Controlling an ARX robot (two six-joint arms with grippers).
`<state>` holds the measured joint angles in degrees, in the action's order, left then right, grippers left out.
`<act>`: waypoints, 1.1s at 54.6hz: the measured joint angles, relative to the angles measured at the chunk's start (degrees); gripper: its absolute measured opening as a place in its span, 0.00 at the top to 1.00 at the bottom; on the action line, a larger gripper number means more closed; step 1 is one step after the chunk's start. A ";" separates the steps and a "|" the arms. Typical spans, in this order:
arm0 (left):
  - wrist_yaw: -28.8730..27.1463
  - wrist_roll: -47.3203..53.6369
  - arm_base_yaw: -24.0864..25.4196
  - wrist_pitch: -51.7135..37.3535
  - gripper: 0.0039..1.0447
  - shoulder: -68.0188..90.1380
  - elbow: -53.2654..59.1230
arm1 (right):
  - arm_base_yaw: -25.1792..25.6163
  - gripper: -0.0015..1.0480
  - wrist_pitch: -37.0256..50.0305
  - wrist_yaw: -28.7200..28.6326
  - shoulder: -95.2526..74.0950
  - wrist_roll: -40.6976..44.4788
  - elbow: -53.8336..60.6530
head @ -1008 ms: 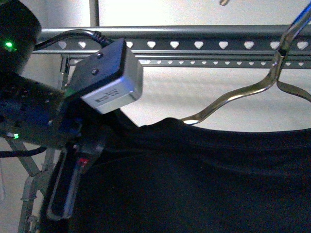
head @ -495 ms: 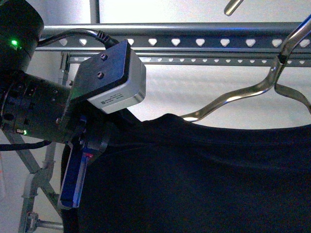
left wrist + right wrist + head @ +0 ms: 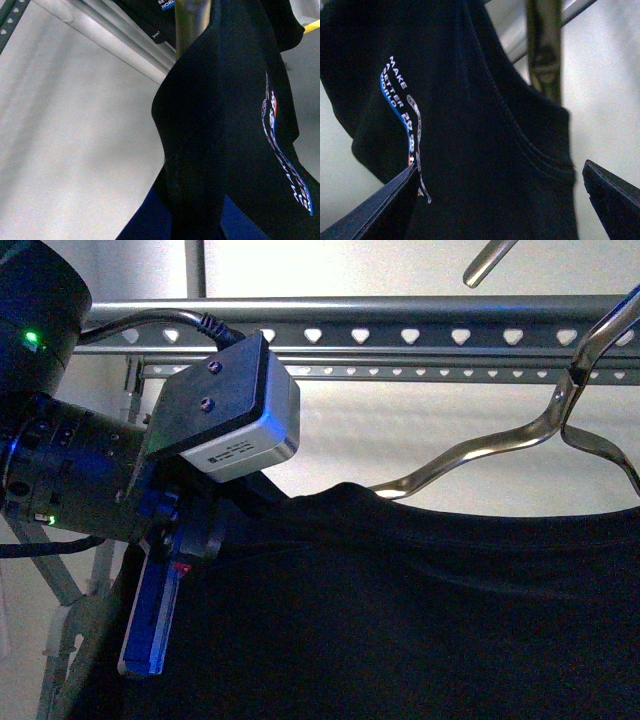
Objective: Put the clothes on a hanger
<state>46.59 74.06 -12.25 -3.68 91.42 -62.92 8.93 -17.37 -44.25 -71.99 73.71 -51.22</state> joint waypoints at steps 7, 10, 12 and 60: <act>0.04 0.00 -0.02 0.00 0.92 0.00 0.00 | -1.40 0.23 4.17 1.95 -5.20 -1.03 -0.63; 0.04 0.00 0.00 0.00 0.92 0.00 0.00 | -1.53 0.29 6.21 1.86 -6.49 -2.71 -0.70; 0.04 0.00 0.00 0.00 0.92 0.00 0.00 | -1.51 0.34 7.56 1.29 -7.10 -4.02 -0.79; 0.90 -0.09 -0.17 -0.13 0.74 0.00 -0.55 | 3.76 0.96 9.01 1.01 -4.00 -24.04 2.16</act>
<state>47.48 73.97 -12.43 -3.81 91.42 -63.46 12.69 -8.36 -43.24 -75.99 49.67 -49.06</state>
